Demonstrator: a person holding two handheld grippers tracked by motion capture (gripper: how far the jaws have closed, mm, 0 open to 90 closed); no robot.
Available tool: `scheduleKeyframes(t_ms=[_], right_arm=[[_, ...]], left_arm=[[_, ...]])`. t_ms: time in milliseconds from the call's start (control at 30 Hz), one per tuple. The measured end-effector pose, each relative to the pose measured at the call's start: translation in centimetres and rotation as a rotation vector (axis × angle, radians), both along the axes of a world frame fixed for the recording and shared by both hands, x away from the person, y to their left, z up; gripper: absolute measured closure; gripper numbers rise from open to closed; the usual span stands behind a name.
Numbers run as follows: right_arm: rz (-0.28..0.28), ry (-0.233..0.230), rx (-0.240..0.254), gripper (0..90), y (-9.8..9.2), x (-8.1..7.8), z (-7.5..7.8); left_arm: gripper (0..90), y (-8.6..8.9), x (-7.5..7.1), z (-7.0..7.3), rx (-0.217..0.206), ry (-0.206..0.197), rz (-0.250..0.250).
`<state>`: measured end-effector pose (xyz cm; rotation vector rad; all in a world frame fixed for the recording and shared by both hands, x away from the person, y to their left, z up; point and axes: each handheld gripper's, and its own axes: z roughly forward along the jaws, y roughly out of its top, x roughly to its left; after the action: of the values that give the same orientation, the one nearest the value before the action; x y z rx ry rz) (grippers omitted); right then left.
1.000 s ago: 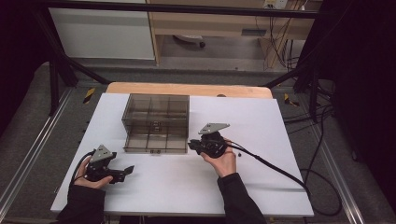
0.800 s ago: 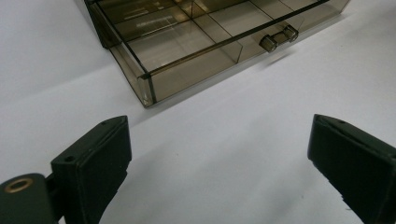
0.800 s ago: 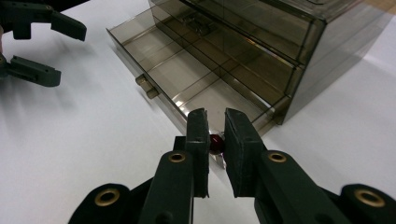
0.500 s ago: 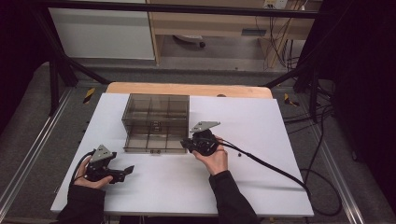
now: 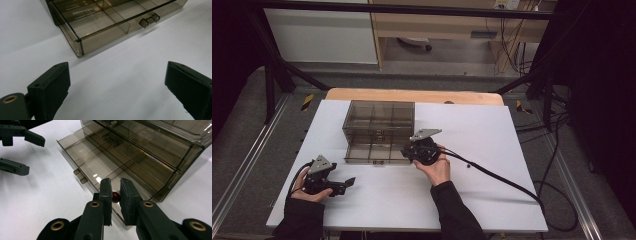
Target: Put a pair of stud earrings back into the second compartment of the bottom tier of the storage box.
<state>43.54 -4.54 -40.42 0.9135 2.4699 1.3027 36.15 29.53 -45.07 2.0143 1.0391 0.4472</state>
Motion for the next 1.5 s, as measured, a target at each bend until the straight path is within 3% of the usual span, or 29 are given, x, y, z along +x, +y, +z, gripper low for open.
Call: scheduleKeyframes(t_ms=[1067,1500], right_arm=[[0.041,-0.008,-0.007,81.0,4.5,1.1,-0.6],[0.052,0.003,-0.033,81.0,6.3,1.7,-1.4]], left_arm=[[6.2,0.1,0.0,0.0,-0.004,0.0,-0.001],[6.2,0.1,0.0,0.1,-0.002,0.001,-0.003]])
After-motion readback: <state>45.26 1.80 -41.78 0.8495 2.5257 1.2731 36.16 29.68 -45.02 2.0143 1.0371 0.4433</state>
